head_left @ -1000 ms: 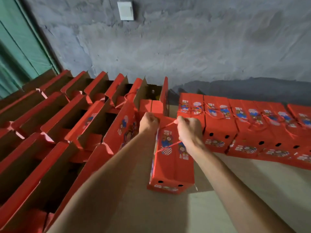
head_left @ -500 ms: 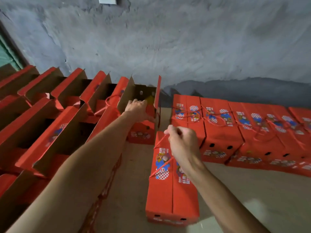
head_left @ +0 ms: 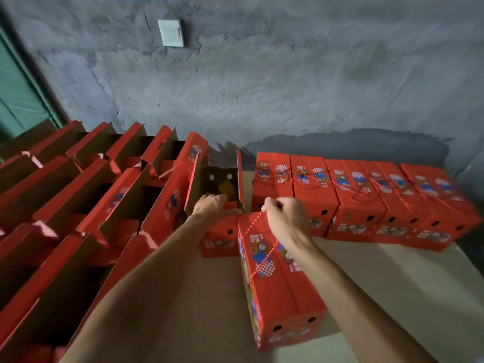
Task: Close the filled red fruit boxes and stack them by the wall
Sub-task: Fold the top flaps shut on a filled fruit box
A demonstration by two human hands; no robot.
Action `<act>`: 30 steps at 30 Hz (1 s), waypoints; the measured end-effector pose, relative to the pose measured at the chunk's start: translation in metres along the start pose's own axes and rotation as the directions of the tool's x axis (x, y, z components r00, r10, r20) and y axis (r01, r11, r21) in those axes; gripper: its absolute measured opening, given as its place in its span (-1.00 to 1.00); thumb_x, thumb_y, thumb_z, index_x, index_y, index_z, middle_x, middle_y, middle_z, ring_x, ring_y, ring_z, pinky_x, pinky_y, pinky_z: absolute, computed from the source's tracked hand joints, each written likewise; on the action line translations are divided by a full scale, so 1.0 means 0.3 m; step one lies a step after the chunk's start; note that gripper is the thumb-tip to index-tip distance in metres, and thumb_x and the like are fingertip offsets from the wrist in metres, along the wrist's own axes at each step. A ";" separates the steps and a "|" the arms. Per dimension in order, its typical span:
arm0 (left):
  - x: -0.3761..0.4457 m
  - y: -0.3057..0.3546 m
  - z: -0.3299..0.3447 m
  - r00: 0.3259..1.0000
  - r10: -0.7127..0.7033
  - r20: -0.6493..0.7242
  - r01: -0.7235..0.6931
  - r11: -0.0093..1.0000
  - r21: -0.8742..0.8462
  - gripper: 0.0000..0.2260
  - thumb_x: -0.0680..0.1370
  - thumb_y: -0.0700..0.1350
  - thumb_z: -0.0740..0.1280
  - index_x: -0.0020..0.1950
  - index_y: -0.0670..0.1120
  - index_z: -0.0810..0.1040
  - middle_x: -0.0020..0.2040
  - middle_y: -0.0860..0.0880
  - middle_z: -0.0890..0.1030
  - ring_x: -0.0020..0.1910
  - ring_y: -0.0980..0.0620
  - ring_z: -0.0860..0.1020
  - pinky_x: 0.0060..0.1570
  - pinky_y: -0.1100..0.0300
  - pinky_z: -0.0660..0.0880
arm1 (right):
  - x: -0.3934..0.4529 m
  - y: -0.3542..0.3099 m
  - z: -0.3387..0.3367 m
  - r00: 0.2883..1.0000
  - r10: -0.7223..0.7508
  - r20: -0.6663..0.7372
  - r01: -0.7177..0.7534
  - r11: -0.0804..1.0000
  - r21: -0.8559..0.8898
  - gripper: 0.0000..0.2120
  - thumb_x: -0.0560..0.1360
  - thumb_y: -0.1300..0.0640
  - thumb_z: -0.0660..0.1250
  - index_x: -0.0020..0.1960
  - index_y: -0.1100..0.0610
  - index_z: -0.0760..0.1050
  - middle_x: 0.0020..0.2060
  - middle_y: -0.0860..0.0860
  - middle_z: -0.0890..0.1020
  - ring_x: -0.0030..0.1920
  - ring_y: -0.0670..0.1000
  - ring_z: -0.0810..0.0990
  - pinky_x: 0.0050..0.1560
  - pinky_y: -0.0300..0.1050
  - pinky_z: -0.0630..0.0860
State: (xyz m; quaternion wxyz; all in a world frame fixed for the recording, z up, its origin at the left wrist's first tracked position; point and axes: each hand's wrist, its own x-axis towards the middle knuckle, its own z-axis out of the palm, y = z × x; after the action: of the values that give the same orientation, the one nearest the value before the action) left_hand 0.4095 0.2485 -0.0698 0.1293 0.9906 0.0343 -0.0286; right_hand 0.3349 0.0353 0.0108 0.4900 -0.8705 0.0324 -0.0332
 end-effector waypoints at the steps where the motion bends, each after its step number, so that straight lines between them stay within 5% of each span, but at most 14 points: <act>1: -0.060 0.012 0.000 1.000 -0.004 0.018 0.004 1.000 0.004 -0.40 0.45 0.46 0.33 -0.01 -0.10 0.49 0.08 -0.13 0.62 0.15 -0.19 0.55 0.16 -0.07 0.51 | -0.038 0.003 -0.032 1.000 -0.002 0.004 0.002 1.000 -0.025 -0.65 0.59 0.05 0.27 -0.26 0.22 0.63 -0.60 -0.08 0.50 -0.58 -0.14 0.46 -0.56 -0.26 0.25; 7: -0.436 0.070 0.015 0.998 -0.010 0.065 0.009 1.000 0.011 -0.36 0.45 0.49 0.31 0.06 -0.10 0.54 0.10 -0.11 0.62 0.13 -0.16 0.58 0.14 -0.07 0.55 | -0.270 0.037 -0.242 0.999 -0.011 -0.053 0.004 0.991 -0.135 -0.63 0.60 0.06 0.27 -0.28 0.26 0.59 -0.52 0.00 0.49 -0.49 0.03 0.44 -0.45 -0.16 0.21; 14: -0.859 0.165 0.095 0.994 0.023 0.104 -0.024 1.000 0.008 -0.37 0.39 0.54 0.30 -0.07 -0.04 0.43 0.07 -0.08 0.61 0.07 -0.13 0.59 0.11 -0.05 0.55 | -0.469 0.034 -0.364 0.994 -0.048 -0.100 0.040 0.996 -0.085 -0.60 0.63 0.05 0.22 -0.11 0.35 0.62 -0.40 0.11 0.57 -0.50 0.01 0.39 -0.54 -0.19 0.18; 19: -1.058 0.200 0.130 0.979 0.020 0.204 -0.010 0.999 -0.049 -0.27 0.27 0.67 0.16 -0.19 -0.02 0.41 -0.10 -0.02 0.59 -0.15 -0.05 0.58 -0.12 0.03 0.53 | -0.516 -0.054 -0.389 0.979 -0.165 -0.117 0.153 0.982 -0.108 -0.58 0.68 0.09 0.19 -0.28 0.27 0.50 -0.36 0.14 0.62 -0.42 0.04 0.47 -0.47 -0.20 0.24; 22: -1.085 0.224 0.074 0.996 0.069 0.063 -0.057 0.981 -0.185 -0.31 0.33 0.63 0.20 -0.12 -0.02 0.45 -0.20 0.04 0.61 -0.23 -0.01 0.60 -0.26 0.11 0.45 | -0.497 -0.164 -0.401 0.965 -0.220 -0.144 0.196 0.966 -0.166 -0.60 0.67 0.10 0.16 -0.34 0.17 0.36 -0.37 0.09 0.53 -0.31 0.13 0.51 -0.38 -0.11 0.25; 26: -1.032 0.280 -0.087 0.972 0.140 -0.188 -0.221 0.820 -0.528 -0.52 0.54 0.40 0.29 0.16 0.02 0.50 0.05 0.06 0.66 -0.07 0.13 0.65 -0.05 0.06 0.63 | -0.423 -0.345 -0.405 0.944 -0.276 -0.182 0.248 0.955 -0.161 -0.66 0.63 0.11 0.17 -0.23 0.25 0.50 -0.16 0.25 0.66 -0.04 0.30 0.63 -0.15 0.01 0.42; 30: -0.952 0.298 -0.220 0.975 0.113 -0.189 -0.219 0.596 -0.772 -0.47 0.53 0.43 0.27 0.32 0.10 0.47 0.25 0.10 0.61 0.13 0.17 0.64 0.18 0.00 0.62 | -0.329 -0.516 -0.353 0.926 -0.321 -0.197 0.304 0.946 -0.113 -0.66 0.66 0.04 0.17 -0.02 0.27 0.60 0.02 0.29 0.68 0.08 0.34 0.61 -0.03 0.07 0.48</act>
State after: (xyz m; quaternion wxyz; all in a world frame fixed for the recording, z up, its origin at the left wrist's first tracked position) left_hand 0.1349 0.1620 0.0352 0.5512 0.8311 -0.0413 0.0612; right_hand 0.2309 0.0341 0.1956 0.4368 -0.8748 -0.0532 -0.2026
